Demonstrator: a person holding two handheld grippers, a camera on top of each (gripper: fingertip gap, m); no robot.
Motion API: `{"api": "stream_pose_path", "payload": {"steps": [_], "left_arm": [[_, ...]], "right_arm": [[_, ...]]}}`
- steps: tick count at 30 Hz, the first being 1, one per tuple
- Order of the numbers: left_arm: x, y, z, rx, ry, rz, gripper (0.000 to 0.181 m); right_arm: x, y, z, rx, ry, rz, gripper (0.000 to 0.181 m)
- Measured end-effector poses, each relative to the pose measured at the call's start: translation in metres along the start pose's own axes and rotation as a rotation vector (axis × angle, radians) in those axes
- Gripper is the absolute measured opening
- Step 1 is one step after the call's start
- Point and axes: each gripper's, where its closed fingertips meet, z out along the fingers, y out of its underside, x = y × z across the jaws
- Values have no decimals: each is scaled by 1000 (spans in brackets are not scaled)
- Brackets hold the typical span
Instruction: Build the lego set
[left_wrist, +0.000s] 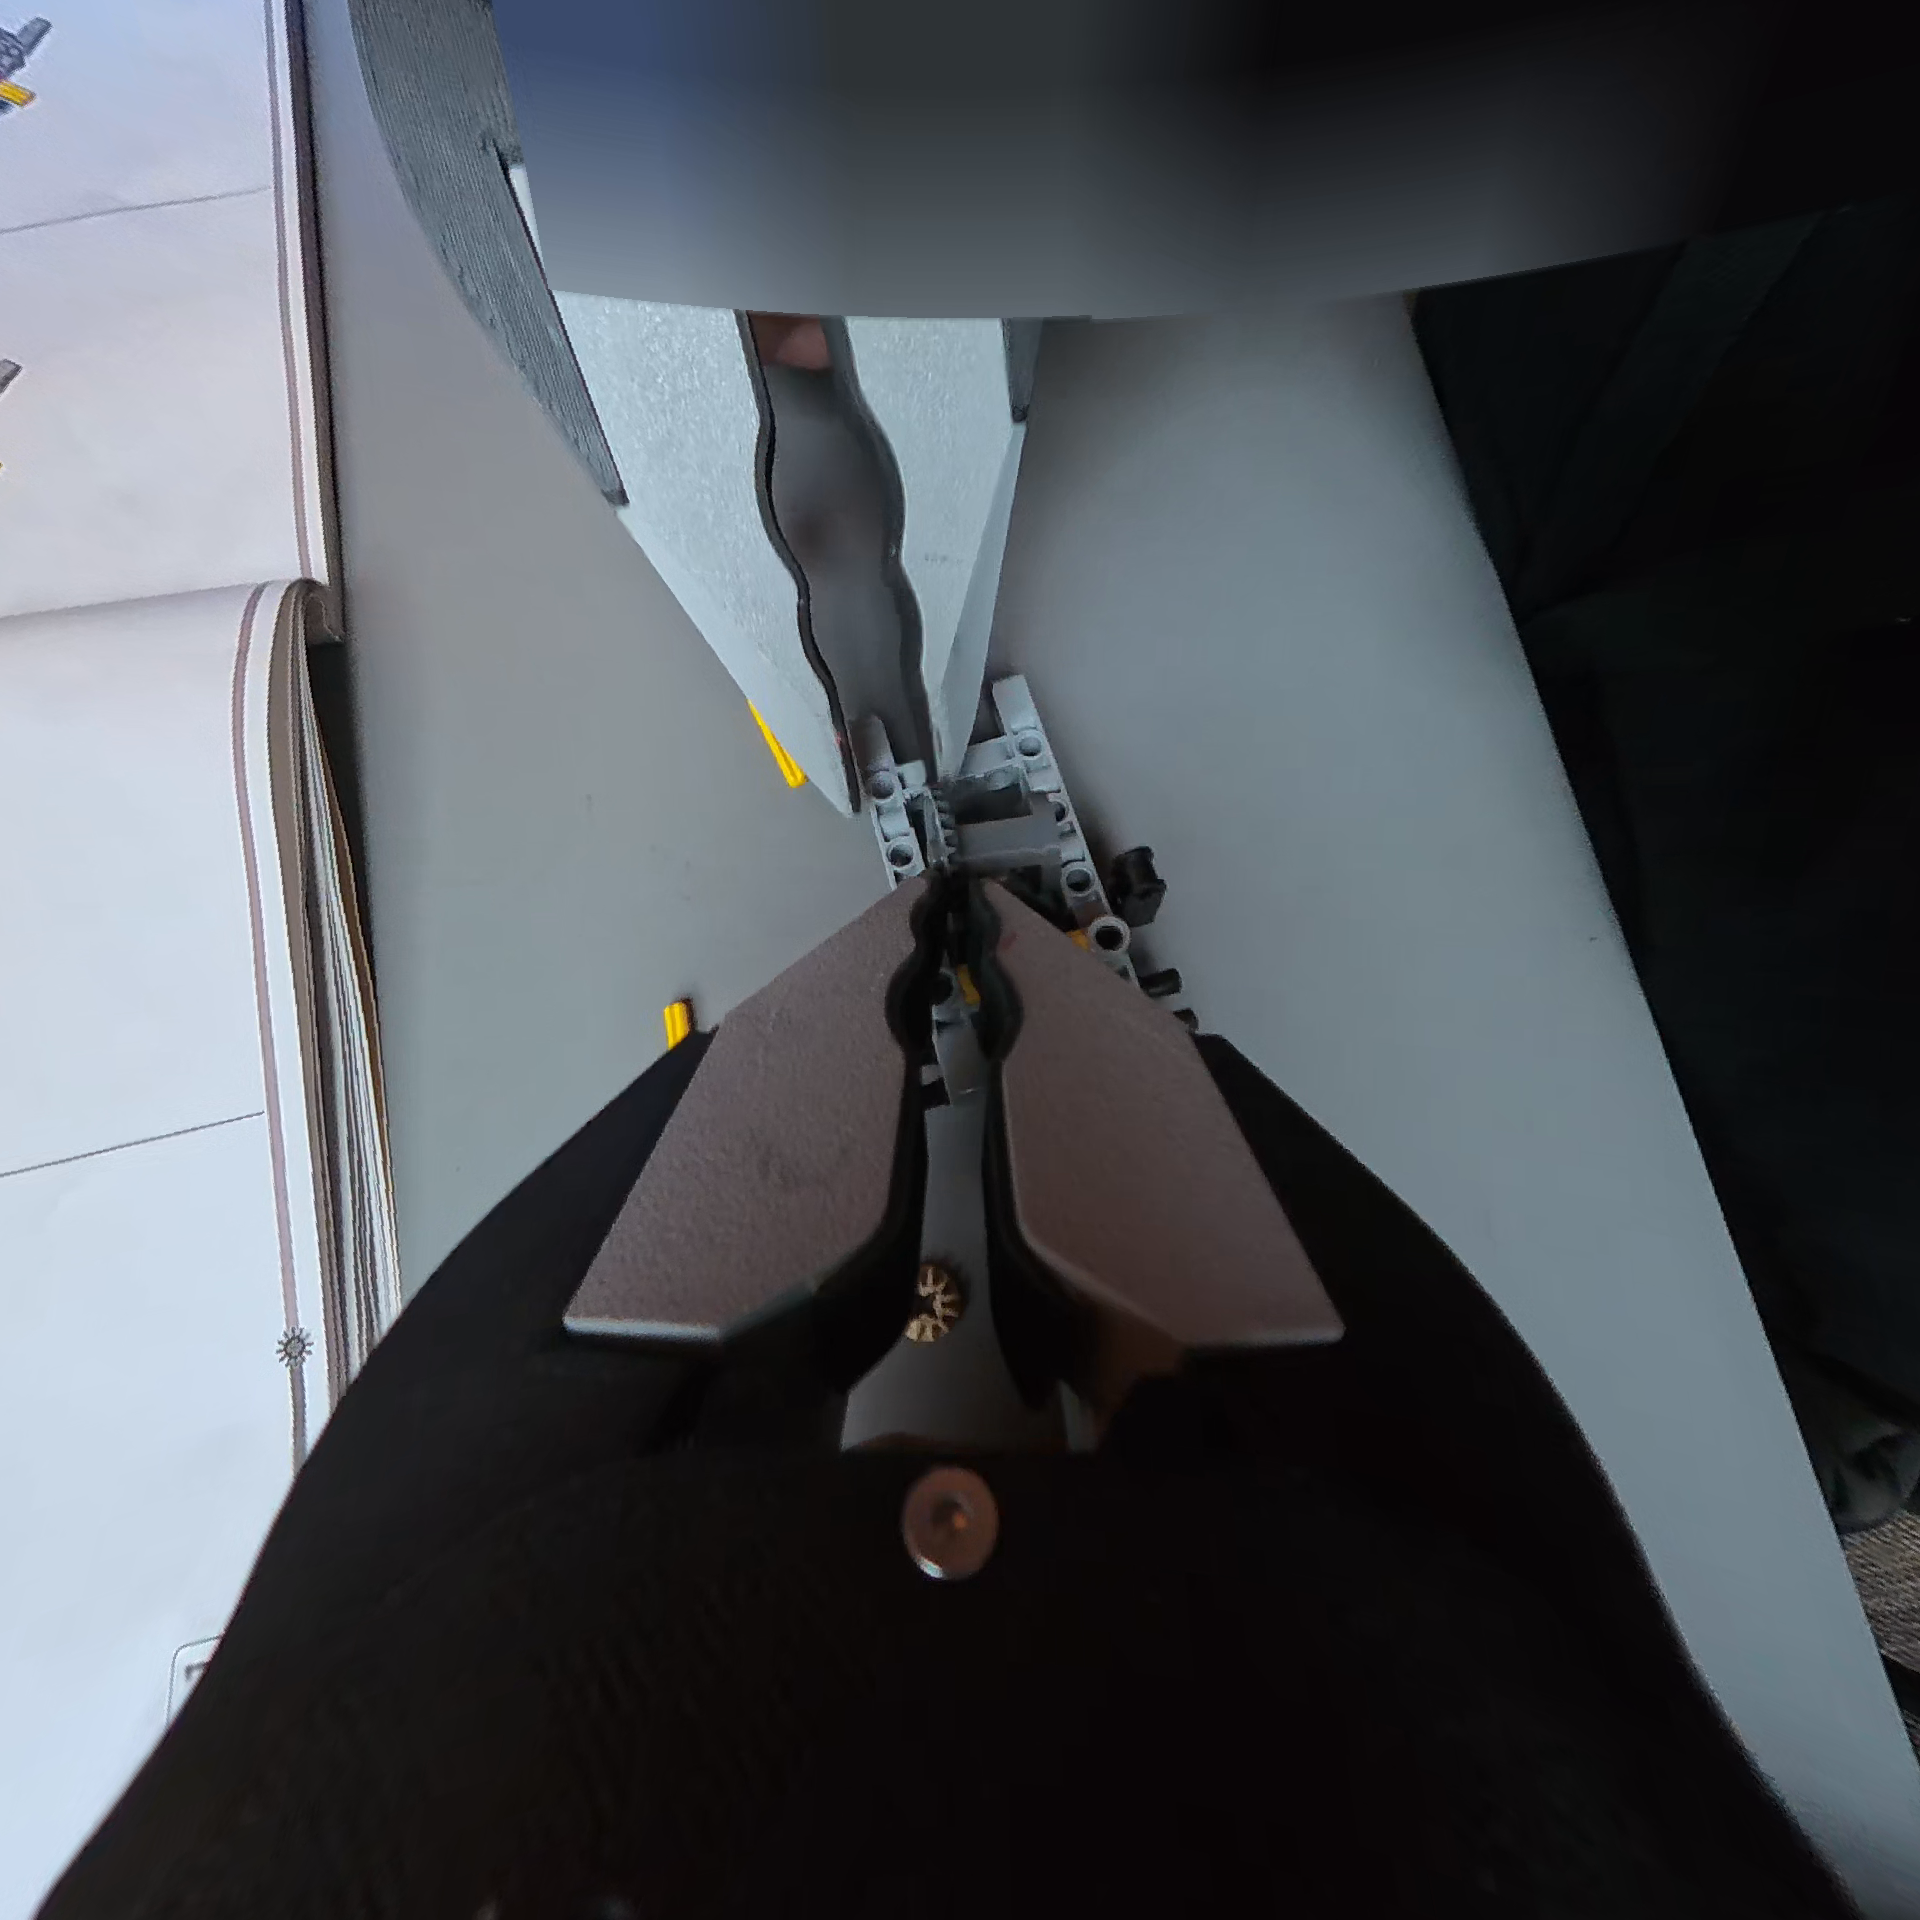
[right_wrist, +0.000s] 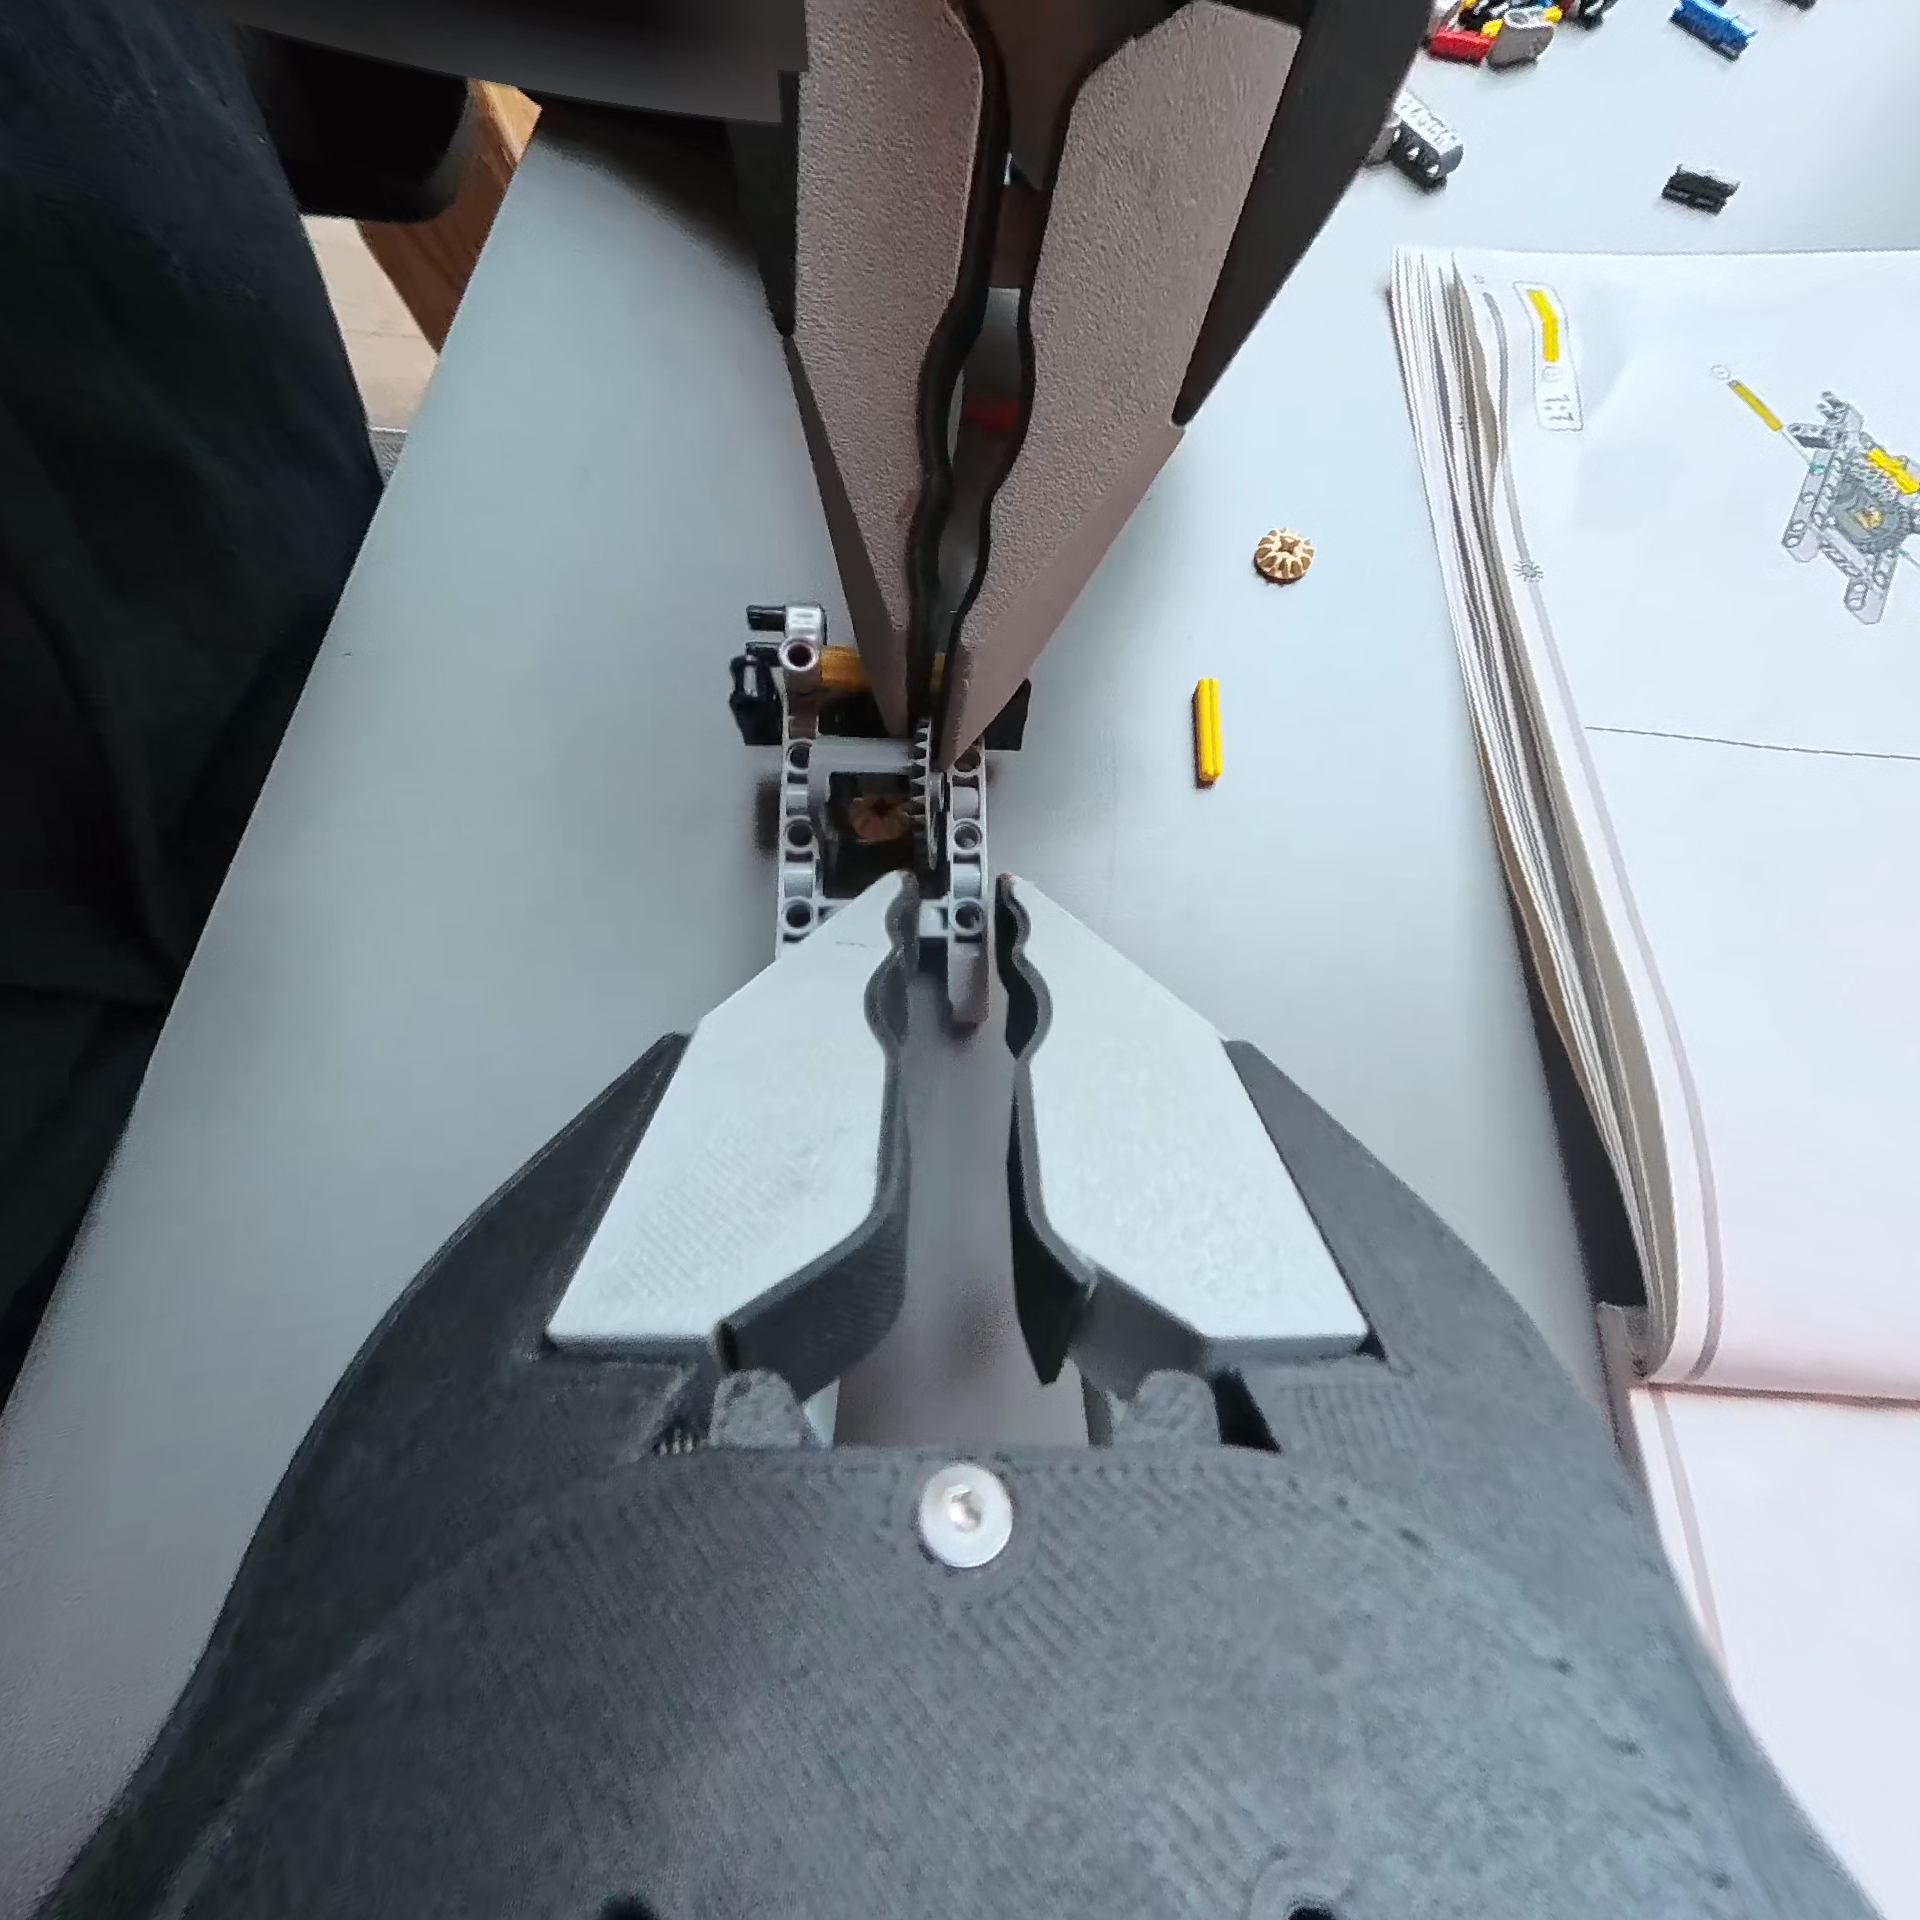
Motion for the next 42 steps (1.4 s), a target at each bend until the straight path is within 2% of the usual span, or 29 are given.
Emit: {"api": "stream_pose_path", "payload": {"steps": [5, 10, 12, 18, 27, 33, 42], "left_arm": [[-1, 1, 0, -7, 7, -37, 0], [-1, 2, 1, -7, 10, -50, 0], [-2, 2, 1, -6, 10, -52, 0], [-2, 1, 1, -7, 2, -45, 0], [-2, -6, 0, 32, 5, -57, 0], [-6, -14, -7, 90, 4, -88, 0], [-45, 3, -35, 92, -147, -148, 0]], "right_arm": [[18, 1, -24, 28, 67, -2, 14], [34, 30, -42, -54, 65, 90, 20], [37, 37, -42, -75, 67, 101, 18], [24, 17, -28, -1, 3, 81, 8], [3, 10, -16, -1, -76, 25, 14], [3, 8, -17, 8, -62, 16, 14], [10, 10, -17, -2, -6, -9, 13]]}}
